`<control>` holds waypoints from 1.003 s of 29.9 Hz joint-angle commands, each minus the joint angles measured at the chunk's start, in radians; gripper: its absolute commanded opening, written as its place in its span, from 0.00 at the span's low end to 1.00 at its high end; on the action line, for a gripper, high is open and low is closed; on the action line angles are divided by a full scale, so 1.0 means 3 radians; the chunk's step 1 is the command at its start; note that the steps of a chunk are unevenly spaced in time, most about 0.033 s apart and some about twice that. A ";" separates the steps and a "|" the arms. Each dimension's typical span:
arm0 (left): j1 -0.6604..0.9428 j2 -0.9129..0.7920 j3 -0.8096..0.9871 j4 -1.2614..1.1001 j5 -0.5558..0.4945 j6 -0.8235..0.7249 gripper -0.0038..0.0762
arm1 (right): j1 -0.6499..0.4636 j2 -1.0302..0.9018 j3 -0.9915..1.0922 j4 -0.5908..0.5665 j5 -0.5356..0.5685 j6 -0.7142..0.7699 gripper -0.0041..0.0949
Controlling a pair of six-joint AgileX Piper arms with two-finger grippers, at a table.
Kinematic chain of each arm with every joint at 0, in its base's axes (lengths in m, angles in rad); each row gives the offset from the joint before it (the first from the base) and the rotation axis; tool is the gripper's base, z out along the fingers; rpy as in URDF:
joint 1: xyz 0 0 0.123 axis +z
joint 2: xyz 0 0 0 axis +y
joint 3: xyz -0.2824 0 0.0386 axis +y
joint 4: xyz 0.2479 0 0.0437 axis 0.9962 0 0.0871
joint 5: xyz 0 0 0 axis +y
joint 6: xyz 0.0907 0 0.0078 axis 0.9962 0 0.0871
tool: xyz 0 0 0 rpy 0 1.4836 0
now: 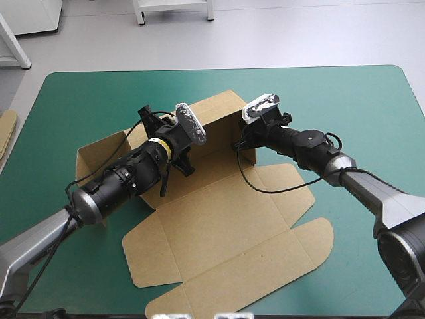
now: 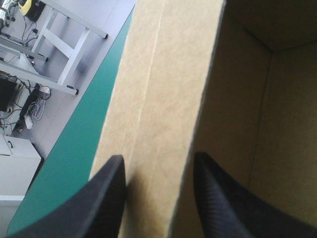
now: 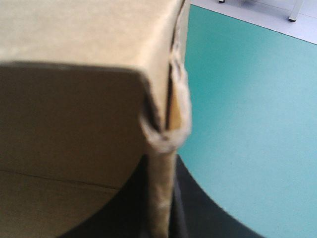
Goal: Fold the box
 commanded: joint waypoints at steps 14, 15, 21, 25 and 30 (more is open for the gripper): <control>-0.0511 -0.0396 -0.0087 0.0023 0.0499 -0.0049 0.45 | 0.0006 -0.0161 -0.0111 0.0030 -0.0043 0.0096 0.04; -0.0545 -0.0436 -0.0087 0.0023 0.0539 -0.0063 0.45 | 0.0006 -0.0161 -0.0111 0.0030 -0.0043 0.0096 0.04; -0.0782 -0.0570 -0.0169 -0.0303 0.1171 -0.0184 0.44 | 0.0006 -0.0167 -0.0111 0.0025 -0.0057 0.0096 0.04; -0.0790 -0.0585 -0.0355 -0.0601 0.1616 -0.0239 0.30 | 0.0006 -0.0167 -0.0136 -0.0021 -0.0064 0.0197 0.04; -0.0790 -0.0584 -0.0746 -0.0765 0.1884 -0.0198 0.04 | 0.0000 -0.0174 -0.0175 -0.0634 -0.0055 0.0950 0.04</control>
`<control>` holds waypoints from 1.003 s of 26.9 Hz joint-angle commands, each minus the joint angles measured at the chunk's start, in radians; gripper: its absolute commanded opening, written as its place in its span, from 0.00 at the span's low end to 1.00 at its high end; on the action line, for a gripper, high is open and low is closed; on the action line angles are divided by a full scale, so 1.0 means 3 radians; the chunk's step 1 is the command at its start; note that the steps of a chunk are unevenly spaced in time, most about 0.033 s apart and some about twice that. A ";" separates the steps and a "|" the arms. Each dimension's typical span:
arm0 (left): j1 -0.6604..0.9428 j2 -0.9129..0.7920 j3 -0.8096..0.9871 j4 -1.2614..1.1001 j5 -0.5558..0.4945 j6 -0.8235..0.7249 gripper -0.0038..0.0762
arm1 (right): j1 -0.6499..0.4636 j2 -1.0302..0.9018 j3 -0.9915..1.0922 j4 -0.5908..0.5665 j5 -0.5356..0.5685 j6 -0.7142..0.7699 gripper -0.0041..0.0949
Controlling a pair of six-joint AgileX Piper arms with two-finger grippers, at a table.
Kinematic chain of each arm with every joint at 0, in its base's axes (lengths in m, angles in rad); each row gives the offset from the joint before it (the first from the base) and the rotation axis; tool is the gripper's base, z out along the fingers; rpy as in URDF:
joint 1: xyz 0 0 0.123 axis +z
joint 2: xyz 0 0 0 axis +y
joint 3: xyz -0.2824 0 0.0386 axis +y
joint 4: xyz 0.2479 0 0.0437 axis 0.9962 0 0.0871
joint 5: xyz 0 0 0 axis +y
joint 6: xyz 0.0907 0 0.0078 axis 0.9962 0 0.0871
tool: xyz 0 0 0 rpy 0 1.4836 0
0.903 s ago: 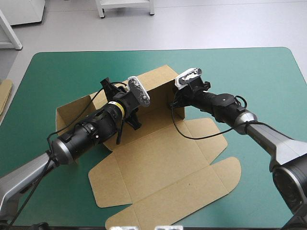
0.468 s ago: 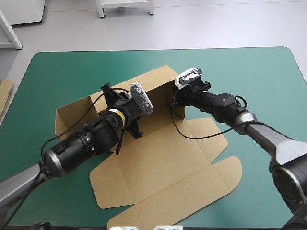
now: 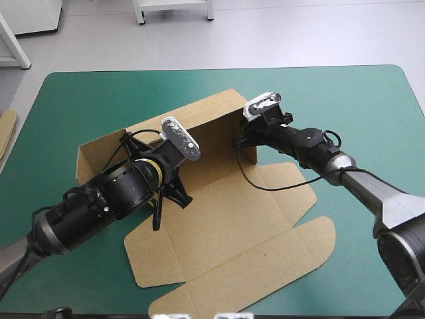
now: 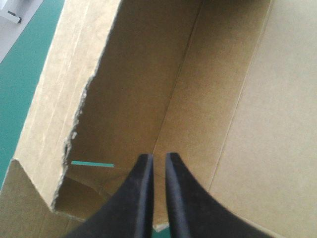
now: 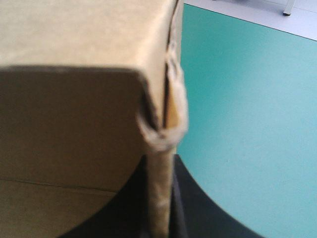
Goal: Fold the box
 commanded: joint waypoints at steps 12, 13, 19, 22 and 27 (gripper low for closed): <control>0.0378 -0.0112 -0.1218 -0.0297 0.0639 0.0044 0.04 | -0.0037 -0.0428 -0.0293 -0.2408 0.0622 0.2880 0.04; 0.0469 -0.0112 -0.1254 -0.0321 0.0662 0.0068 0.04 | -0.0044 -0.0442 -0.0336 -0.2550 0.0705 0.3030 0.04; 0.1328 -0.0112 -0.1353 -0.0950 0.0553 0.0439 0.04 | -0.0225 -0.0563 -0.0598 -0.3050 0.1360 0.3592 0.04; 0.1988 -0.0106 -0.1353 -0.1393 0.0375 0.0697 0.04 | -0.0369 -0.0634 -0.0770 -0.3137 0.1779 0.3678 0.04; 0.2865 -0.0005 -0.1353 -0.2062 0.0321 0.1116 0.04 | -0.0504 -0.0634 -0.1256 -0.3326 0.2614 0.3888 0.04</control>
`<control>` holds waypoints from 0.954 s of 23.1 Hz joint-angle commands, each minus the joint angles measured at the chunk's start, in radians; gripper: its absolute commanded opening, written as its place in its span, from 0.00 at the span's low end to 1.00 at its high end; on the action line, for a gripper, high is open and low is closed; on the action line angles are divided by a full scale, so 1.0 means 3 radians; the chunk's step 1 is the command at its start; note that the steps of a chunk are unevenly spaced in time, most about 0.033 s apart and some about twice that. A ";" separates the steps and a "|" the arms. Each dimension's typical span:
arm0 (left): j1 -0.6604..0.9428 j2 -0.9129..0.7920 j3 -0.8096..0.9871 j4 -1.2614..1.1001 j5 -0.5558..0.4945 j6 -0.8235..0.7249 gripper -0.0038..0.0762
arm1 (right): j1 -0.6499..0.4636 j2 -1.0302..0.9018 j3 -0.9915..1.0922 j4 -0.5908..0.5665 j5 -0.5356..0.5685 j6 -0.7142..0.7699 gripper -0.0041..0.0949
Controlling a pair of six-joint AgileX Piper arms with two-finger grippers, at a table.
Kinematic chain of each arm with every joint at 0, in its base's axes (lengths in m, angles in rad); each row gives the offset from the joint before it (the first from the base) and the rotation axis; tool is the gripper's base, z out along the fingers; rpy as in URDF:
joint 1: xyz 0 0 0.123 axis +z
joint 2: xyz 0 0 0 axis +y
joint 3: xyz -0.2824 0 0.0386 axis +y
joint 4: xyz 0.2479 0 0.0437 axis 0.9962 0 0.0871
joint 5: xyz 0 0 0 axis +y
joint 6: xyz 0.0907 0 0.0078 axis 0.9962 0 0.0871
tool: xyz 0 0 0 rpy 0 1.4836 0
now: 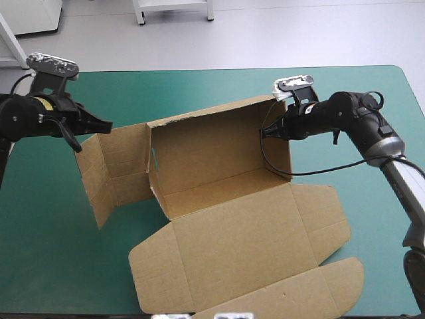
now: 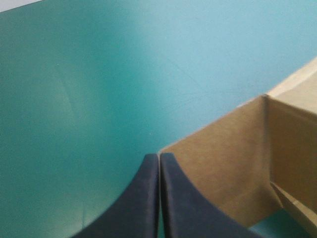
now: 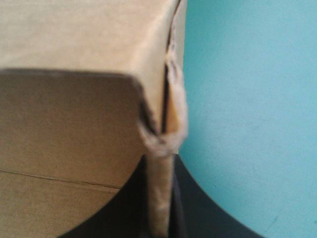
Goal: Fold the box
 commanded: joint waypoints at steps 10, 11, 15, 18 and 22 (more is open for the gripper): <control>0.0511 0.0212 -0.0114 -0.0629 -0.0255 0.0307 0.04 | -0.0033 0.0314 -0.0612 -0.0303 0.0863 0.0337 0.04; 0.0511 0.0212 -0.0114 -0.0623 -0.0255 0.0307 0.04 | -0.0033 0.0359 -0.0612 -0.0303 0.0814 0.0330 0.04; 0.0511 0.0212 -0.0114 -0.0617 -0.0255 0.0319 0.04 | -0.0033 0.0490 -0.0612 -0.0279 0.0588 0.0218 0.04; 0.0511 0.0214 -0.0114 -0.0617 -0.0264 0.0319 0.04 | -0.0033 0.0533 -0.0612 -0.0270 0.0337 0.0118 0.04; 0.0511 0.0214 -0.0114 -0.0617 -0.0264 0.0319 0.04 | -0.0033 0.0555 -0.0615 -0.0277 0.0010 0.0034 0.08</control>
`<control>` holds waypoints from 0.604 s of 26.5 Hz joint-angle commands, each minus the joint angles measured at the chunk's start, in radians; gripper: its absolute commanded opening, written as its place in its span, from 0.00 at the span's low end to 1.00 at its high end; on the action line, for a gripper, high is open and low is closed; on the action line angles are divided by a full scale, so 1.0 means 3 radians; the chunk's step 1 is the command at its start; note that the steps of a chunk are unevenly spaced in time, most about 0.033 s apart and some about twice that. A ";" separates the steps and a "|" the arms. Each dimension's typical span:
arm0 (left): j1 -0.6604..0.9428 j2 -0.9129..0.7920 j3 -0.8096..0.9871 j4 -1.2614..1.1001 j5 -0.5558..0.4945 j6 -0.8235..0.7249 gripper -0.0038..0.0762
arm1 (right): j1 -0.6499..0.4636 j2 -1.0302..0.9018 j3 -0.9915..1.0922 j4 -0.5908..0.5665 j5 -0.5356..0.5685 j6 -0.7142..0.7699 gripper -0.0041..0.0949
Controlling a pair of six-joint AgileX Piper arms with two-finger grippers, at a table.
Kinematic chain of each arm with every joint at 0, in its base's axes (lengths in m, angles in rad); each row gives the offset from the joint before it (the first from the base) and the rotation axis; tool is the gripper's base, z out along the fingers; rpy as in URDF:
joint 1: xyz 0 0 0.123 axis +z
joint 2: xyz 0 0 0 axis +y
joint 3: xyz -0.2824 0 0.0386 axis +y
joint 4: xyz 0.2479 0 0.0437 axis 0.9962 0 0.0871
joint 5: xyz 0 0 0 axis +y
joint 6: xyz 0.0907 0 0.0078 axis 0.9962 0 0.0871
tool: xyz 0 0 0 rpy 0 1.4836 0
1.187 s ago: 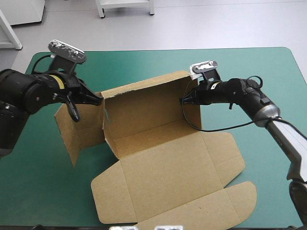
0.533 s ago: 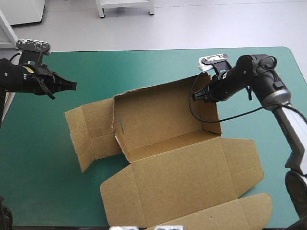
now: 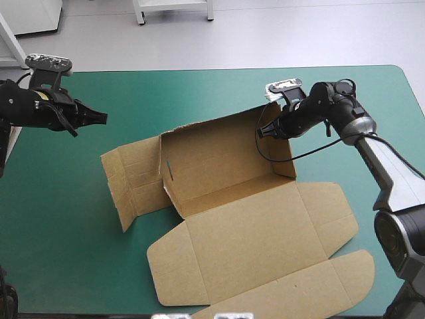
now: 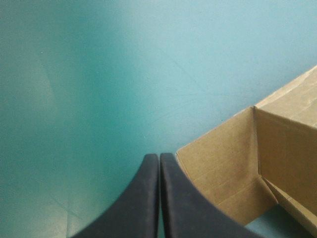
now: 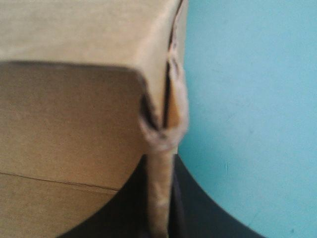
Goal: Fold the box
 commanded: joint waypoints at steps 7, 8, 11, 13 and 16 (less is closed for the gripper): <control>0.0010 -0.0100 -0.0112 -0.0062 -0.0163 0.0015 0.04 | -0.0008 -0.0129 -0.0106 0.0003 -0.0518 -0.0087 0.13; 0.0010 -0.0100 -0.0112 -0.0069 -0.0163 0.0024 0.04 | -0.0008 -0.0112 -0.0106 -0.0021 -0.0518 -0.0087 0.13; 0.0010 -0.0100 -0.0112 -0.0100 -0.0150 0.0052 0.04 | -0.0008 -0.0012 -0.0106 -0.0044 -0.0512 -0.0080 0.13; 0.0010 -0.0100 -0.0112 -0.0158 -0.0150 0.0076 0.04 | -0.0008 0.0074 -0.0106 -0.0031 -0.0534 -0.0080 0.13; 0.0010 -0.0100 -0.0112 -0.0154 -0.0130 0.0076 0.04 | -0.0008 0.0106 -0.0121 -0.0031 -0.0592 -0.0117 0.23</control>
